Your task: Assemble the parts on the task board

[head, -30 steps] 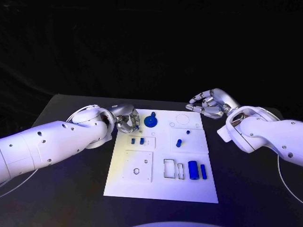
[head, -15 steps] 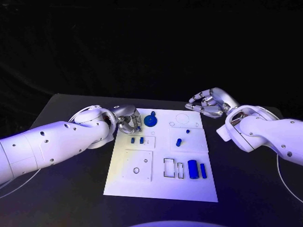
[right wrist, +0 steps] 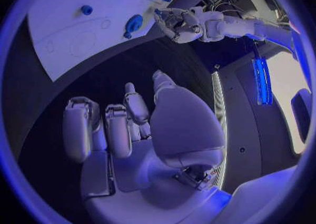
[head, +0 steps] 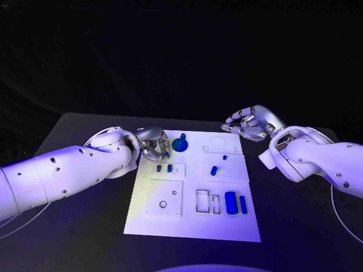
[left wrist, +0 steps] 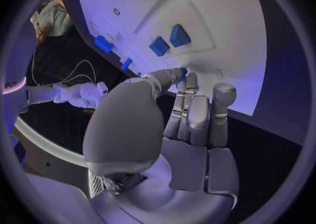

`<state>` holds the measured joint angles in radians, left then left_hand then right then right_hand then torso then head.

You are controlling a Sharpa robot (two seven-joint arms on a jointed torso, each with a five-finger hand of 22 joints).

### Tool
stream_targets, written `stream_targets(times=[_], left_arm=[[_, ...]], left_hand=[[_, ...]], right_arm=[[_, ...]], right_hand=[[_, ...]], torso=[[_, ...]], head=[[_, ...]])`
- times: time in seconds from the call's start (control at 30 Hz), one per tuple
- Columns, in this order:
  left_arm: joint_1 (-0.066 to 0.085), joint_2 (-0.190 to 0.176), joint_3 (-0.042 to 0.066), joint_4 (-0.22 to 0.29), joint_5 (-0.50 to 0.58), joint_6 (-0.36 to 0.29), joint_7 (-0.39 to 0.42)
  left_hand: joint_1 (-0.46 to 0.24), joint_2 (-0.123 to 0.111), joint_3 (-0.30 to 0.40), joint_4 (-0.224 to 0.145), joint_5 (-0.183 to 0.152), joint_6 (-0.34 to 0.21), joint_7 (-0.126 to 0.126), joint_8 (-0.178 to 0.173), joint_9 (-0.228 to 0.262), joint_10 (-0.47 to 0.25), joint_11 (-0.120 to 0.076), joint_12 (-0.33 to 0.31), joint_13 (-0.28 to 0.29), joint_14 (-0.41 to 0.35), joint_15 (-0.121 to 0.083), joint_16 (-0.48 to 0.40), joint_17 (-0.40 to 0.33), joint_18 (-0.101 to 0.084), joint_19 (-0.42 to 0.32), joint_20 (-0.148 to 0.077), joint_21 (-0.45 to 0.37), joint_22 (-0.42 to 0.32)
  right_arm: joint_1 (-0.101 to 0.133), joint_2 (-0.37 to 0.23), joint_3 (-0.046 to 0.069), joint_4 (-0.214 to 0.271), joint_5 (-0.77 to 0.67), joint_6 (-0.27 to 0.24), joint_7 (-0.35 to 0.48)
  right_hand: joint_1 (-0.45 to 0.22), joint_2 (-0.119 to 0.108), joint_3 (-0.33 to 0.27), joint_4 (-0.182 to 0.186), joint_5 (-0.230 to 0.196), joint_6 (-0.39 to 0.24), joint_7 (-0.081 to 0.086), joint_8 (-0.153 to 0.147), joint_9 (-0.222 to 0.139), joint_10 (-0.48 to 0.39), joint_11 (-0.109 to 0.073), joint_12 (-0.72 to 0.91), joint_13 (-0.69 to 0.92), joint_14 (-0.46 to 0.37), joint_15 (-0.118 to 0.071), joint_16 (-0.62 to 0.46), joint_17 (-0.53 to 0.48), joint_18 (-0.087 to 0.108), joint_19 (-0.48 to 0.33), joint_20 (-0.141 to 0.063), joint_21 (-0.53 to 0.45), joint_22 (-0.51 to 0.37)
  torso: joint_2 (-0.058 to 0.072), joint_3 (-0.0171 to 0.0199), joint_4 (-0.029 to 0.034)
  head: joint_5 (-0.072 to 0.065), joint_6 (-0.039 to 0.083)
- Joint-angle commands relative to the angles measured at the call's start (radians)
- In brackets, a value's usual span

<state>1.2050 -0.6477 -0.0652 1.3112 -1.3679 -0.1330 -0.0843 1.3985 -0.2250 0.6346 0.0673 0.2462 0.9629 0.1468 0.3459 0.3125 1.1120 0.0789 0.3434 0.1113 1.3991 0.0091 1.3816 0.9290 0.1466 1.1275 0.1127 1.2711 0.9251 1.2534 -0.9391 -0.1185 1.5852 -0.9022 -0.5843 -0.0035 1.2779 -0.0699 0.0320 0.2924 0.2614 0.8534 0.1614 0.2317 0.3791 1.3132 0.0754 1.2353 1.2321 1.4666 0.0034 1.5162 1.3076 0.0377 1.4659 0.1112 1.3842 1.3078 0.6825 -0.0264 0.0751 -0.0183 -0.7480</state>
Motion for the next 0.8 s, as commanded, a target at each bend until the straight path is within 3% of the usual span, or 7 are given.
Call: stream_targets(times=[0.03,0.8], left_arm=[[-0.001,0.005,0.000,-0.002,0.006,0.024,0.004],[-0.003,0.021,-0.003,-0.014,0.002,0.046,0.000]], left_hand=[[-0.006,0.000,-0.004,-0.003,-0.004,0.005,0.000,-0.004,0.000,0.009,0.001,-0.005,-0.001,-0.001,-0.001,-0.003,-0.004,-0.008,0.001,-0.001,-0.003,-0.003],[-0.002,0.003,-0.006,-0.010,-0.006,0.012,-0.003,-0.005,0.000,0.018,-0.002,-0.010,0.000,-0.004,-0.003,-0.004,-0.009,-0.007,-0.003,-0.002,-0.005,-0.008]], right_arm=[[-0.001,0.001,0.000,0.001,-0.011,0.003,0.008],[-0.001,-0.001,0.000,0.001,-0.011,0.002,0.008]], right_hand=[[-0.002,0.006,-0.004,-0.002,0.005,0.000,-0.004,0.007,-0.001,0.003,-0.003,0.004,0.001,0.072,-0.005,-0.004,0.122,0.011,0.002,-0.008,-0.005,0.124],[-0.002,0.006,-0.004,-0.002,0.005,0.000,-0.004,0.007,-0.001,0.003,-0.003,0.004,0.001,0.072,-0.005,-0.004,0.122,0.011,0.002,-0.008,-0.005,0.124]], torso=[[0.001,-0.0001,-0.0002],[-0.001,0.0003,0.0006]], head=[[-0.002,-0.003],[-0.003,-0.006]])
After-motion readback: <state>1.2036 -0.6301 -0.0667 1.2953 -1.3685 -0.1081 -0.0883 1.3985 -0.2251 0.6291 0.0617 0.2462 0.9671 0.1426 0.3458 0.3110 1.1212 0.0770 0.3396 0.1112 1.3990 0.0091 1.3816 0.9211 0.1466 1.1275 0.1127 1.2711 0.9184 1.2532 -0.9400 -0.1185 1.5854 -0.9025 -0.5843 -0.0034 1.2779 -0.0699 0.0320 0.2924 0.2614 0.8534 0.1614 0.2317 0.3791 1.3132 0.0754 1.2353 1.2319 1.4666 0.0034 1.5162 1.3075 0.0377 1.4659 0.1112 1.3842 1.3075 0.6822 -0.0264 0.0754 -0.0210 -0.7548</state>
